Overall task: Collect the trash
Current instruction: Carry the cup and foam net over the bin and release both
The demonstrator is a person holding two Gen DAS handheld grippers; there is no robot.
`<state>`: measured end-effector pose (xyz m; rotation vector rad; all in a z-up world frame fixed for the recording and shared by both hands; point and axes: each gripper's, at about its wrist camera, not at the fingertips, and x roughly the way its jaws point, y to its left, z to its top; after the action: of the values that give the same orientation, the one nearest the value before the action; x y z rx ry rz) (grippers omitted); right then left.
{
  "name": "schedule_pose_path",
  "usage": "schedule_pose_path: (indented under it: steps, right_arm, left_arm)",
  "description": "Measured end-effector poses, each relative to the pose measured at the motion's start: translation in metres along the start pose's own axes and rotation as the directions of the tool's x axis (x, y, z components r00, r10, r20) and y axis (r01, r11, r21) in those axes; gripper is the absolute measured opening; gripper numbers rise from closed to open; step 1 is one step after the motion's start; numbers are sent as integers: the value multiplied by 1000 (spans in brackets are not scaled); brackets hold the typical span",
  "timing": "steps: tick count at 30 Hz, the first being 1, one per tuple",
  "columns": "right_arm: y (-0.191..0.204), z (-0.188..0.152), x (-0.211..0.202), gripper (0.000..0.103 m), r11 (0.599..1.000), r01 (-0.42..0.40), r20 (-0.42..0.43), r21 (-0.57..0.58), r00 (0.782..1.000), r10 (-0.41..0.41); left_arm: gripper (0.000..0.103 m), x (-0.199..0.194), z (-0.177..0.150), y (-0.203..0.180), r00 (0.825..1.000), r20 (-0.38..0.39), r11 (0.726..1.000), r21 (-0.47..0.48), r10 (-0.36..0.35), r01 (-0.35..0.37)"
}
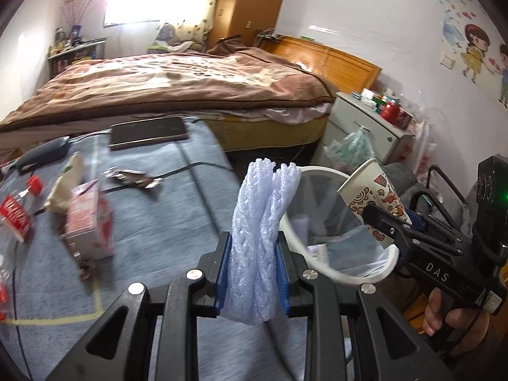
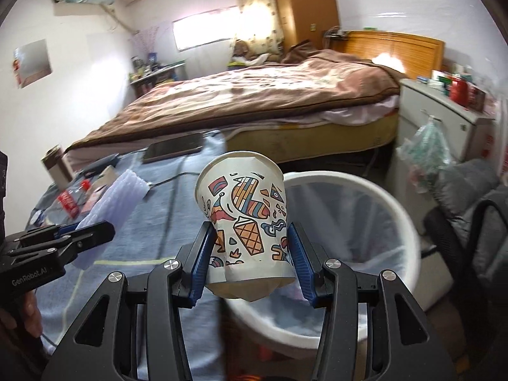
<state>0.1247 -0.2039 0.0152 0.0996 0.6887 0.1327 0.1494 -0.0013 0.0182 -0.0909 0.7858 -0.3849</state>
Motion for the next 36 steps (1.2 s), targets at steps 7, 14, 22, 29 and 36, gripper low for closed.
schedule_pose_path:
  steps: [7, 14, 22, 29, 36]
  right_arm:
    - [-37, -2, -2, 50, 995, 89, -15, 48, 996, -88]
    - [-67, -7, 15, 50, 988, 141, -69, 70, 988, -136]
    - [-80, -10, 25, 54, 986, 156, -123, 58, 981, -148]
    - [-85, -14, 27, 63, 986, 158, -139, 54, 979, -150]
    - [-84, -14, 21, 63, 986, 156, -126, 57, 981, -148]
  left_arm:
    - [27, 27, 14, -47, 998, -27, 997, 63, -51, 53]
    - [27, 60, 13, -82, 995, -82, 992, 103, -64, 72]
    - [28, 85, 11, -89, 988, -138, 994, 68, -72, 82]
    - [57, 84, 12, -90, 990, -125, 995, 66, -65, 73]
    - [58, 75, 12, -81, 993, -109, 997, 53, -50, 56]
